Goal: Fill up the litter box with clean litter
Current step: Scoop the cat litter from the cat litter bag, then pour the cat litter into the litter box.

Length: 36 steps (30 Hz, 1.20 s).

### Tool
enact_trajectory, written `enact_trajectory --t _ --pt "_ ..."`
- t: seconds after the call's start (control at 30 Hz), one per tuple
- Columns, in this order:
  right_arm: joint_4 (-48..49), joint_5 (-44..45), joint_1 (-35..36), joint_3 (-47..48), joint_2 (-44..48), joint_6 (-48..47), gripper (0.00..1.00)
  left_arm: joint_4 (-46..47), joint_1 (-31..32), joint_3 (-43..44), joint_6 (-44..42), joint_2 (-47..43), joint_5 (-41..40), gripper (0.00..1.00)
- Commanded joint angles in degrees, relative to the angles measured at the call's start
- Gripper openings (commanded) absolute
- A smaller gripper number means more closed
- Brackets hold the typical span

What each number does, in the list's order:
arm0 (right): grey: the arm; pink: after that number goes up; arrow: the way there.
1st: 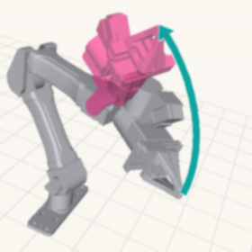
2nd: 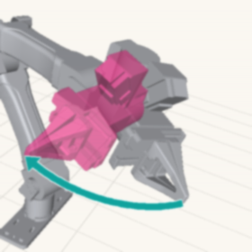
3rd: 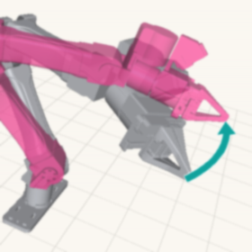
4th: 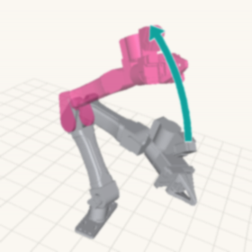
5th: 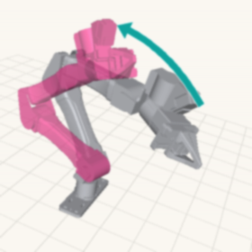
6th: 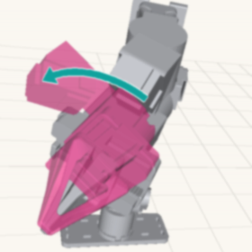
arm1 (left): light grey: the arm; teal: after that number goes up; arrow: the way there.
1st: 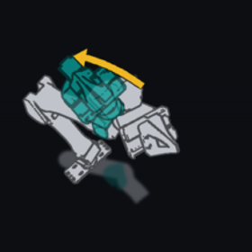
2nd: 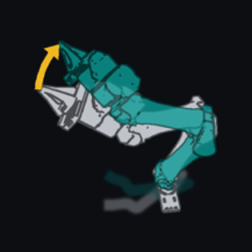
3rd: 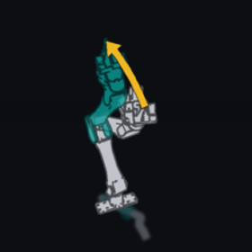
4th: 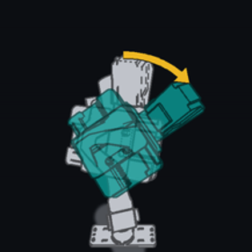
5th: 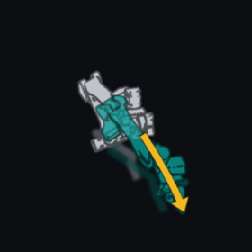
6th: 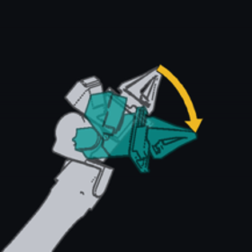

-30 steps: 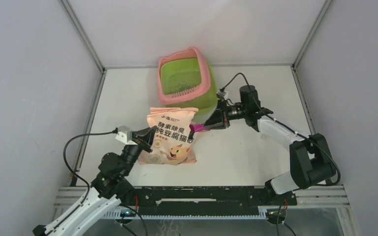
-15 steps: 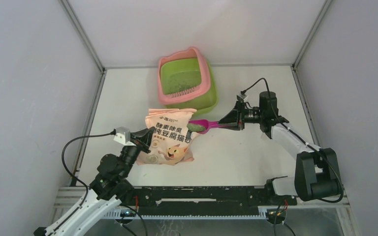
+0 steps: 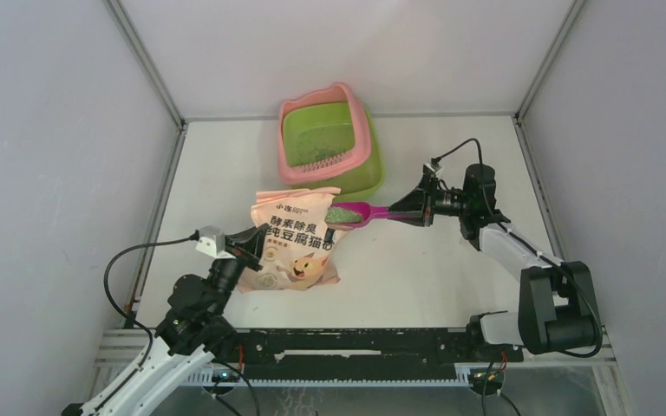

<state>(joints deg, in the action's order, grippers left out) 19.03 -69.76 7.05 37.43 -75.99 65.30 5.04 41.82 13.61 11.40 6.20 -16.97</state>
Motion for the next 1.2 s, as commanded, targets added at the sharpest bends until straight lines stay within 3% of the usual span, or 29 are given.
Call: enact_trajectory --t 0.0,0.33,0.53,0.77,1.17 --pt "13.2 -0.9 -0.6 0.5 0.1 8.4 0.00 8.3 -0.4 1.1 -0.9 -1.3 -1.0 0.00" --pt "26.8 0.1 -0.6 0.5 -4.1 18.7 0.00 9.9 -0.5 1.5 -0.9 0.4 -1.0 0.00" --pt "28.5 0.6 -1.3 3.3 -8.8 19.4 0.00 10.0 -0.5 2.2 -1.2 0.7 -1.0 0.00" --pt "22.7 3.1 -1.9 10.4 -12.9 16.0 0.00 9.0 -0.7 2.7 -1.6 0.3 -1.4 0.00" --pt "-8.6 15.1 -1.3 33.5 -20.6 -4.8 0.00 8.6 -1.1 2.4 -1.1 -0.5 -1.2 0.00"
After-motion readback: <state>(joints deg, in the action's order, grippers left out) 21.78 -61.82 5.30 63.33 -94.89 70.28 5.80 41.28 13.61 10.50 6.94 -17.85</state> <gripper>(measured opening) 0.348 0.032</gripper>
